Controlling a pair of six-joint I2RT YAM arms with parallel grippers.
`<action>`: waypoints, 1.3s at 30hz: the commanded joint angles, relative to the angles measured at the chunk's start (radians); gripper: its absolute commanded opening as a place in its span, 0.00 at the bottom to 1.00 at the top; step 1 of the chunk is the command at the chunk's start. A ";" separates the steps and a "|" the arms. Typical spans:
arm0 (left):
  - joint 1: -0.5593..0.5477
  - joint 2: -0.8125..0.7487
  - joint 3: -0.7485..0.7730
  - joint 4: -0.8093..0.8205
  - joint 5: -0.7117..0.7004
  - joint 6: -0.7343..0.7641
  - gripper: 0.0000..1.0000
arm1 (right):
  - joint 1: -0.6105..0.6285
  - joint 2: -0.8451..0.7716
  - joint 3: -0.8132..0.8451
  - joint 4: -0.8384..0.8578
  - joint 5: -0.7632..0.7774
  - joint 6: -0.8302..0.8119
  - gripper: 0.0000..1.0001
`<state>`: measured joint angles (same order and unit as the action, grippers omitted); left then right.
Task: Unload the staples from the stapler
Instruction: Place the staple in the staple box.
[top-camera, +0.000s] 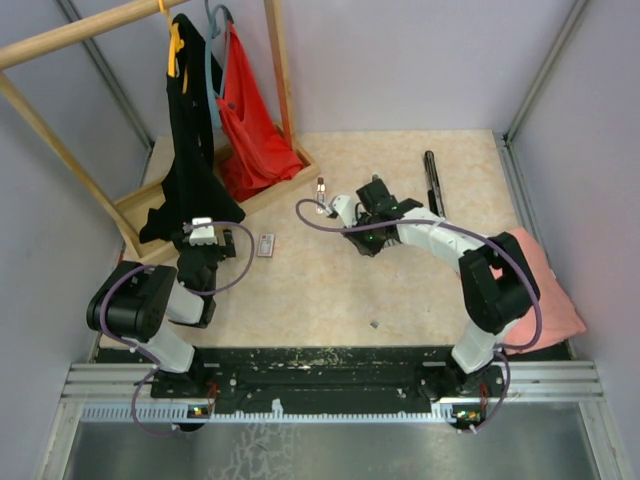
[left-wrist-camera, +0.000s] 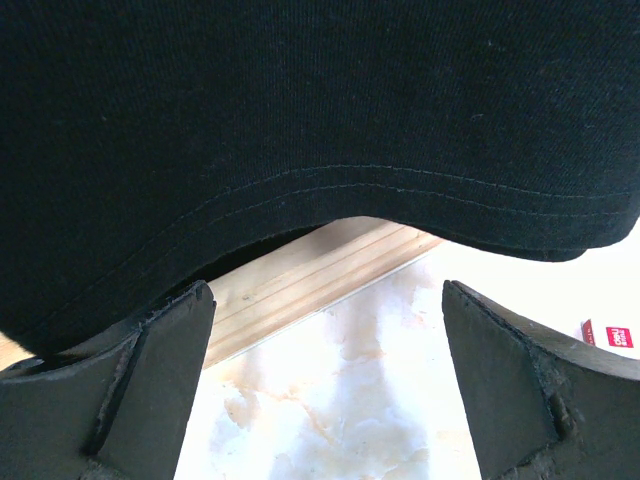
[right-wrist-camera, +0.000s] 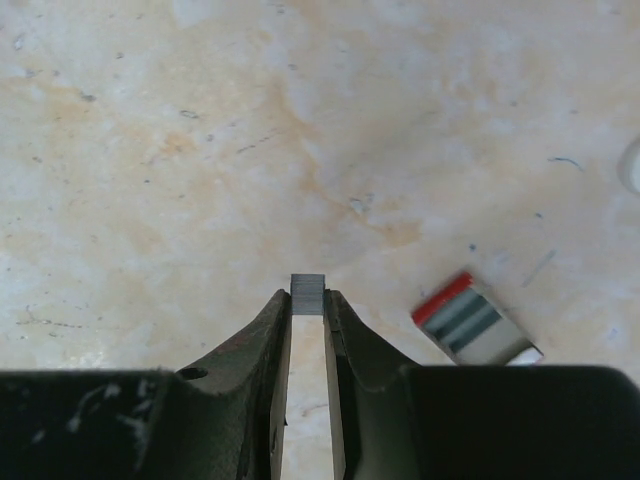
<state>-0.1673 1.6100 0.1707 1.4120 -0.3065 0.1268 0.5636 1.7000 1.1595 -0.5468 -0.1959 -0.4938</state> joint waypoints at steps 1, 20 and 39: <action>0.006 0.002 0.013 0.022 0.002 -0.017 1.00 | -0.067 -0.091 0.013 0.078 0.015 0.067 0.19; 0.006 0.002 0.013 0.022 0.001 -0.017 1.00 | -0.274 -0.057 -0.036 0.179 0.093 0.188 0.21; 0.006 0.002 0.013 0.022 0.002 -0.018 1.00 | -0.274 0.056 -0.035 0.197 0.103 0.226 0.21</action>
<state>-0.1673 1.6100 0.1707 1.4120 -0.3065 0.1268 0.2913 1.7477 1.1198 -0.3889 -0.0994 -0.2855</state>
